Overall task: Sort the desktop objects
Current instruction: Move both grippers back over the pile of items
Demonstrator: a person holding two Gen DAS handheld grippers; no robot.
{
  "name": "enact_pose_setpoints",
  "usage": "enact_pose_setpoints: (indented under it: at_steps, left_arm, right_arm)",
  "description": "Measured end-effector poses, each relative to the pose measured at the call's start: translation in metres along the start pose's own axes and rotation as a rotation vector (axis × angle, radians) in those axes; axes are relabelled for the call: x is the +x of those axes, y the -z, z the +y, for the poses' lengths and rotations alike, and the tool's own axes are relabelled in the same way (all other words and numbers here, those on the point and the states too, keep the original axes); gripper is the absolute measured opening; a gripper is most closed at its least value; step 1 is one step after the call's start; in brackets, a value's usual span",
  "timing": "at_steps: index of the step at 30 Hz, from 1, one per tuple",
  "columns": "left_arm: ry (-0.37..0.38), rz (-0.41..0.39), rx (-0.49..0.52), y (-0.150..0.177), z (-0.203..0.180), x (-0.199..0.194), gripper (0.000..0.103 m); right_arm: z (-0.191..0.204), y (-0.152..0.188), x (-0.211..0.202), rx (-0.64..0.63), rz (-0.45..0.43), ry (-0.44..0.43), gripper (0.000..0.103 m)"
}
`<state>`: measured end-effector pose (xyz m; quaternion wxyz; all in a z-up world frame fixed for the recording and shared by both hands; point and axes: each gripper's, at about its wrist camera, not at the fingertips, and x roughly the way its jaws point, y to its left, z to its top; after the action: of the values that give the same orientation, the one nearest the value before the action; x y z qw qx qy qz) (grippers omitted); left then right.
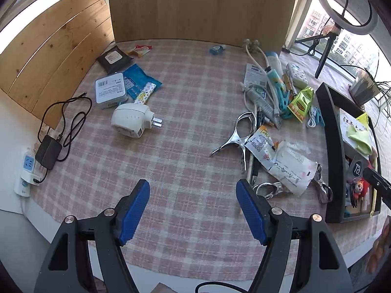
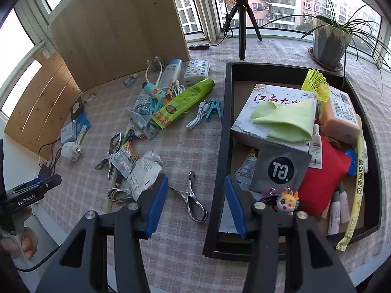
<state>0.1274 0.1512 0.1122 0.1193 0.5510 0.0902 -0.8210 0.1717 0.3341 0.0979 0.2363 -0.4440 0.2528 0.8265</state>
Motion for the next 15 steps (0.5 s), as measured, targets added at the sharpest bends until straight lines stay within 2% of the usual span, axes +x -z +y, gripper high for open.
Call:
enact_pose_setpoints:
  at_steps: [3,5,10,15]
  left_arm:
    - [0.014,0.002,0.033,0.001,0.012,0.002,0.071]
    - [0.04,-0.008,0.058,0.001,0.021,0.0,0.074]
    - [0.093,-0.037,0.107,-0.004,0.04,-0.002,0.074]
    - [0.122,-0.045,0.128,-0.007,0.06,0.007,0.074]
  right_arm:
    - [0.019,0.012,0.0,0.027,-0.005,0.042,0.048]
    - [0.031,0.019,-0.001,0.057,-0.002,0.024,0.048]
    - [0.062,0.038,-0.005,0.073,-0.023,0.07,0.048]
    - [0.074,0.058,0.007,0.115,-0.01,0.103,0.054]
